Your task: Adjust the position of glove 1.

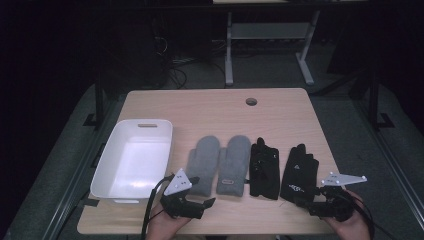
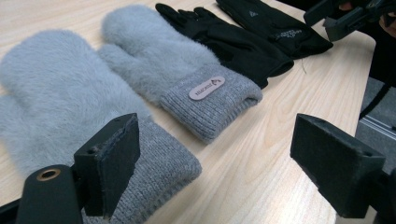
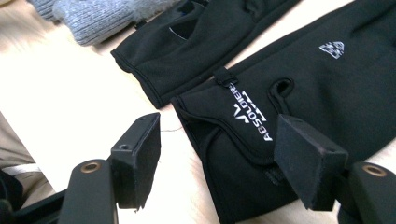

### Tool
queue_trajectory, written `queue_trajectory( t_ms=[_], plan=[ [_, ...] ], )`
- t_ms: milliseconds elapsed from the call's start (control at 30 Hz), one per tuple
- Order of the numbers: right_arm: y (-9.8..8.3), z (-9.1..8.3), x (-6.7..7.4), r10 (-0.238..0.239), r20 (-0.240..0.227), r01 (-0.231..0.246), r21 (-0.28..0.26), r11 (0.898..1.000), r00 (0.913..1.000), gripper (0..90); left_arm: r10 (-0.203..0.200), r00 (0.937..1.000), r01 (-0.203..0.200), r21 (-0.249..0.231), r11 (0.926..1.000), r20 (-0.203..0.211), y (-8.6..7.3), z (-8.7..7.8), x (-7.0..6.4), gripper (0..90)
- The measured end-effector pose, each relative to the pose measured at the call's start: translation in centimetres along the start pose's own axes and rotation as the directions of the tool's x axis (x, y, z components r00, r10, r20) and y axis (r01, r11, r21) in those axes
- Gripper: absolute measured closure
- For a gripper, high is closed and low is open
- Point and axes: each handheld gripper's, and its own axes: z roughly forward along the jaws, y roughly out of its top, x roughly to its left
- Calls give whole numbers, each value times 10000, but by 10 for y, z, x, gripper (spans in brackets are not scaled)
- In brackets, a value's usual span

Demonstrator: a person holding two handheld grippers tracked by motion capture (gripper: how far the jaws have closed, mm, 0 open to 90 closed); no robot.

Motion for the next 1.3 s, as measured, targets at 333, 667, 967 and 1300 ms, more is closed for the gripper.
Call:
queue_trajectory(
  t_ms=[333,667,967,1300],
  plan=[
    [11,4,7,-403,-224,406,111,9991,9989,319,-270,9996,270,194,9994,-31,-3,-3,6,158],
    [40,14,21,-1024,-370,1042,506,9933,9941,328,-96,9999,96,101,9999,-55,-2,-4,4,158],
    [72,22,29,-1426,-737,1486,836,9854,9870,327,-286,9995,285,-94,9995,-111,-2,-6,6,158],
    [102,32,38,-1967,-984,2072,1123,9718,9755,296,-287,9995,286,-109,9995,-156,-2,-8,8,158]
  ],
)
